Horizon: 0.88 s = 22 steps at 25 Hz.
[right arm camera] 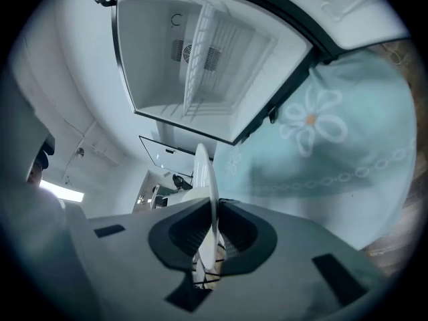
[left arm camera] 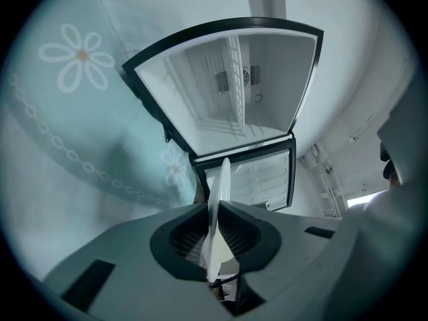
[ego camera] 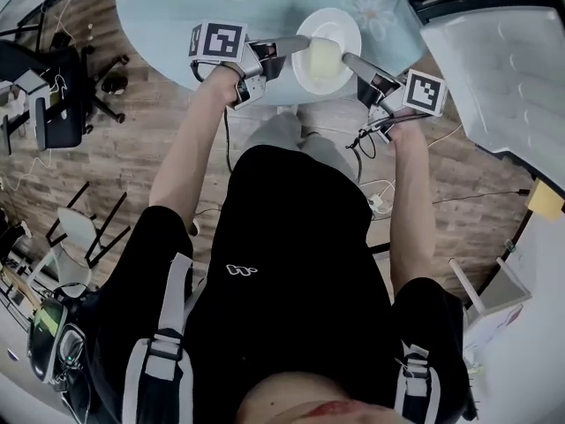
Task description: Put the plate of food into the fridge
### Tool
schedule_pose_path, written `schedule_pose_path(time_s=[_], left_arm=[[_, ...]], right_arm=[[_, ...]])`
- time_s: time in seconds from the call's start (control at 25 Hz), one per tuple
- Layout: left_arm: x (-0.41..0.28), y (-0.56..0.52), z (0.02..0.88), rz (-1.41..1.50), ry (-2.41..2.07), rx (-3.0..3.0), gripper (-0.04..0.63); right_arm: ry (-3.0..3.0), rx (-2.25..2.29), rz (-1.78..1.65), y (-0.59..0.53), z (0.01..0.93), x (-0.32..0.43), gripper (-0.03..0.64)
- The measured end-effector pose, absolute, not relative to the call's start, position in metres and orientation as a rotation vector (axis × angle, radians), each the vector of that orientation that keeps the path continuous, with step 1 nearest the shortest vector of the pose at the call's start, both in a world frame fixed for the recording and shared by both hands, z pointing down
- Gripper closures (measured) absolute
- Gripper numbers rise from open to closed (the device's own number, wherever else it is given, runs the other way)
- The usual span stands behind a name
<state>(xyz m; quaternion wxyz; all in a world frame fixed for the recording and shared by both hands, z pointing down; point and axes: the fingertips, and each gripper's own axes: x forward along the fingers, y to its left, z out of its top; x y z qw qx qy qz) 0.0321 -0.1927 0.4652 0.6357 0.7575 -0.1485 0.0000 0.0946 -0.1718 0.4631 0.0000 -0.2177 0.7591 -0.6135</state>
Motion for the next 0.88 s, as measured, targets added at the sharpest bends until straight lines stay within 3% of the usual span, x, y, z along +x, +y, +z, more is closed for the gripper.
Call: schedule_pose_path(time_s=[0.88], left_arm=[[0.046, -0.35, 0.471, -0.261, -0.581, 1.672, 0.538]], right_arm=[[2.28, -1.031, -1.719, -0.336, 0.468, 0.125, 0.581]])
